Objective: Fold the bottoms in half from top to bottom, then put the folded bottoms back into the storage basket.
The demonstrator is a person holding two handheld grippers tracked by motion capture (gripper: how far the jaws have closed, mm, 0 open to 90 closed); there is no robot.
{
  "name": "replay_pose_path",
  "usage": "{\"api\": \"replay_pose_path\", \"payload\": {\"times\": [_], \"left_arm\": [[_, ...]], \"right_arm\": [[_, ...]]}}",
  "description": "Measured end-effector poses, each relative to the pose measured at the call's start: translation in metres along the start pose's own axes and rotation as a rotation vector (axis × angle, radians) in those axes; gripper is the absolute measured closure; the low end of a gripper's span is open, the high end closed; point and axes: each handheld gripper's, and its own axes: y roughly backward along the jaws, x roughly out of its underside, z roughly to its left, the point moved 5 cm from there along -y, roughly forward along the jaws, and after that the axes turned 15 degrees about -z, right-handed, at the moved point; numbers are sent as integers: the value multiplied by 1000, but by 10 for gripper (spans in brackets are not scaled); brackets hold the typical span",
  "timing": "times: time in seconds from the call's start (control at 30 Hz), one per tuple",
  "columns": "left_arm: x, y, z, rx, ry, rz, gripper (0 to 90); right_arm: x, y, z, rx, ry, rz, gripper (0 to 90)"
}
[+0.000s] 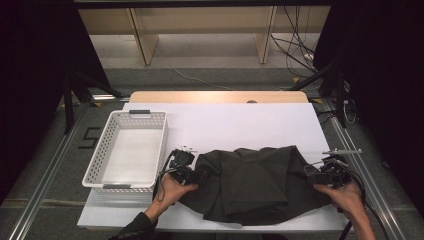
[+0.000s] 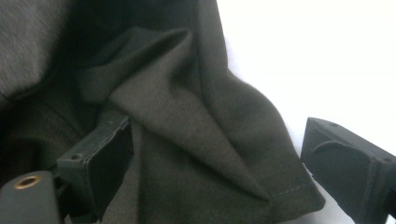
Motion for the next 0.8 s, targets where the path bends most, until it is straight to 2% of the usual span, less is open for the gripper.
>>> {"api": "replay_pose_path", "payload": {"times": [0.03,0.13,0.2,0.3,0.37,0.43,0.53,0.67,0.73,0.8], "left_arm": [[3,-2,0,8,15,23,118],[6,0,-1,22,29,33,110],[8,3,-5,59,47,44,114],[14,7,-14,96,13,70,117],[16,10,-20,122,15,82,119],[18,11,-25,141,15,90,129],[19,11,-28,137,-3,92,128],[18,11,-27,144,37,85,137],[18,11,-27,140,46,71,156],[19,11,-29,135,29,67,172]], "right_arm": [[1,0,0,1,0,6,100],[3,-1,0,2,-2,18,93],[4,-1,-1,1,0,27,89],[8,-2,-3,17,1,61,81],[12,-5,-6,26,4,84,67],[12,-5,-6,23,1,81,68],[13,-5,-4,28,26,95,71],[13,-4,0,19,47,113,116],[13,-3,1,39,71,120,174],[14,-1,2,52,86,123,260]]}}
